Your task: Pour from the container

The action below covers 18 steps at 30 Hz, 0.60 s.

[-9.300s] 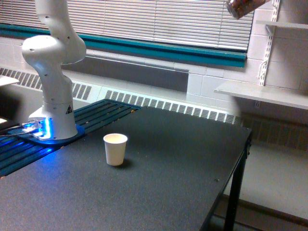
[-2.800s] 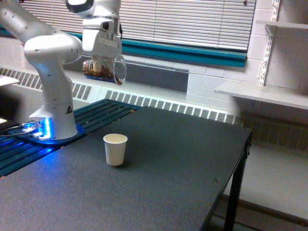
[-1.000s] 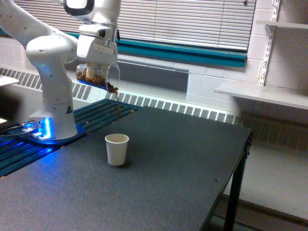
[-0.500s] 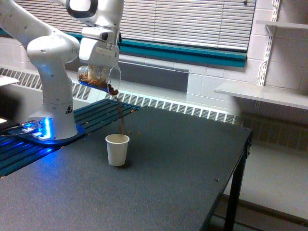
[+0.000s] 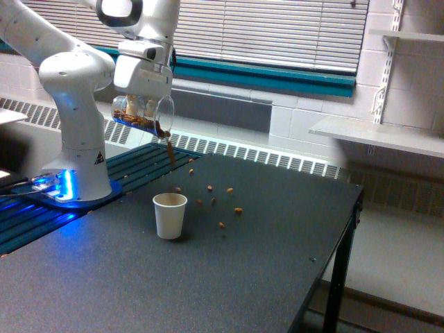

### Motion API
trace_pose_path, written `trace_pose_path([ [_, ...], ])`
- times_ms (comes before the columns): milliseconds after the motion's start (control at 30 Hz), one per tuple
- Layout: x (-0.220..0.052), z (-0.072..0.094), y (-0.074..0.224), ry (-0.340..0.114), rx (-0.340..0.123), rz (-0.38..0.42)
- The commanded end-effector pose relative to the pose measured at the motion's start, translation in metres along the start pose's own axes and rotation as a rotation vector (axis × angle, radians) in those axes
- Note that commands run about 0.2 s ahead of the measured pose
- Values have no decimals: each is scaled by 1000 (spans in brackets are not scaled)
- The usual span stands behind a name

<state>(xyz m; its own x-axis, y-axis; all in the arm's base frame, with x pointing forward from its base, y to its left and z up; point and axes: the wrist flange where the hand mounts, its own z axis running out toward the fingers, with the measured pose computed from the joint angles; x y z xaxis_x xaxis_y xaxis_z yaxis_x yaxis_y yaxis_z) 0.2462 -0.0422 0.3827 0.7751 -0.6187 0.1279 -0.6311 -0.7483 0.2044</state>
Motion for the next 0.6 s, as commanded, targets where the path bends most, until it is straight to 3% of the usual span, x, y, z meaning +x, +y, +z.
trace_pose_path([
  [33,-8,12,1,-11,-37,11],
  [600,-7,10,12,-15,-50,45],
])
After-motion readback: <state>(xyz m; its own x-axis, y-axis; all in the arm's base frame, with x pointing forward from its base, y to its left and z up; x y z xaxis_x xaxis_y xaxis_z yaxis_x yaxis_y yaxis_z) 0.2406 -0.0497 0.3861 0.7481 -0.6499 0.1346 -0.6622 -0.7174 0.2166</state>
